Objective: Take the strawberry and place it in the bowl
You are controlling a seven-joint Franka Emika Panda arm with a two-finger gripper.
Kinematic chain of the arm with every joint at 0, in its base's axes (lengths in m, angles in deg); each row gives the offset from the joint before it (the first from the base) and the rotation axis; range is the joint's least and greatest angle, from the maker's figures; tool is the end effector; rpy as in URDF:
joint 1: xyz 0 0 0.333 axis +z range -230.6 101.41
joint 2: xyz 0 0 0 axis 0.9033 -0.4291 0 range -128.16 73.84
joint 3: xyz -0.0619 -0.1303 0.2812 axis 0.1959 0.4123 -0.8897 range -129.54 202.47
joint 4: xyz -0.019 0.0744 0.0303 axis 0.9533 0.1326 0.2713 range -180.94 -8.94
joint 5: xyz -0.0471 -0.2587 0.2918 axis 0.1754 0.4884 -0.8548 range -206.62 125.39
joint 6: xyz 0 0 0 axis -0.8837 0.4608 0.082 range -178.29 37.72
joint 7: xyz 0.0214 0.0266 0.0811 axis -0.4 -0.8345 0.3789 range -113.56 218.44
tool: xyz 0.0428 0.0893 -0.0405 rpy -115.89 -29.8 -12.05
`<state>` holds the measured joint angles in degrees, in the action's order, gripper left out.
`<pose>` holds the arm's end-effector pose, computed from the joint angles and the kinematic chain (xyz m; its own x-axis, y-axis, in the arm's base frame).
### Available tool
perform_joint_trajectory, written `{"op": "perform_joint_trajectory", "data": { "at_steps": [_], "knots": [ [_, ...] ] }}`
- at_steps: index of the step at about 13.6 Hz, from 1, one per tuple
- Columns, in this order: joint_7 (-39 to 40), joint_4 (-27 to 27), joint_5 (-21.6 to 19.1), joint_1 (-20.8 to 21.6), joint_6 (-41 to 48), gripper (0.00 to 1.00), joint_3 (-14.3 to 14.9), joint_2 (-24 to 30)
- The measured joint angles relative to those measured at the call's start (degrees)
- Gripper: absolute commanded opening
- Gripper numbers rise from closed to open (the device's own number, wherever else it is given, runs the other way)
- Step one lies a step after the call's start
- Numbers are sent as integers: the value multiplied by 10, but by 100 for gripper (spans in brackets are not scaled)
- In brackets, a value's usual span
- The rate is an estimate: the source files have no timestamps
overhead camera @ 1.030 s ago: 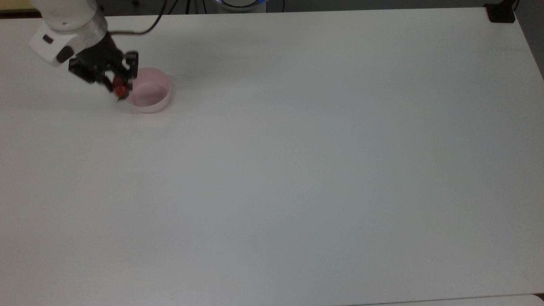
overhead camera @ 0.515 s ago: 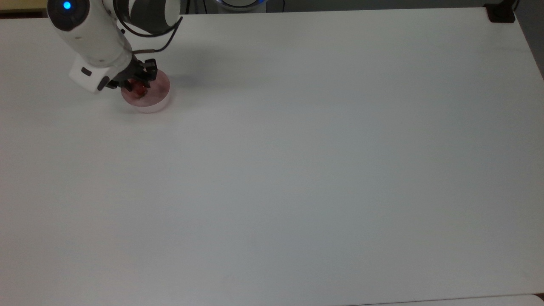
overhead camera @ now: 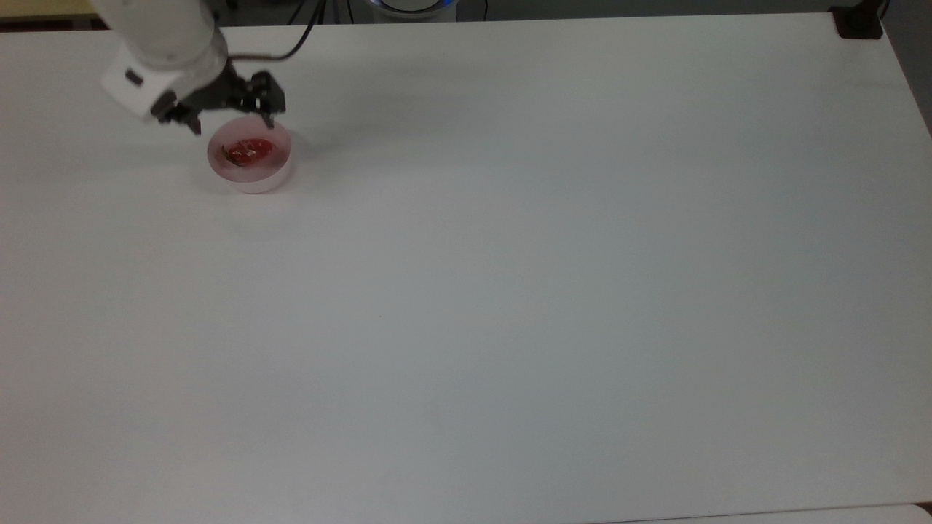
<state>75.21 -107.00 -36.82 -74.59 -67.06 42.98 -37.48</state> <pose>0.5702 -0.1712 0.4411 0.9774 0.1265 -0.1692 0.1313 -0.9912 0.0174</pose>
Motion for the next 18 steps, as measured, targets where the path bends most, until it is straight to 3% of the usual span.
{"op": "perform_joint_trajectory", "data": {
  "at_steps": [5, 7, 9, 12, 15, 18],
  "knots": [
    [-195, 30, -13, 68, 102, 100, -5, 134],
    [-242, 36, -37, 84, 143, 100, -5, 159],
    [-261, 42, -59, 96, 138, 100, -6, 161],
    [-247, 42, -59, 102, 55, 100, -6, 146],
    [-232, 48, -59, 96, 46, 100, -8, 123],
    [-230, 68, -59, 51, 45, 100, -49, 105]
  ]
}}
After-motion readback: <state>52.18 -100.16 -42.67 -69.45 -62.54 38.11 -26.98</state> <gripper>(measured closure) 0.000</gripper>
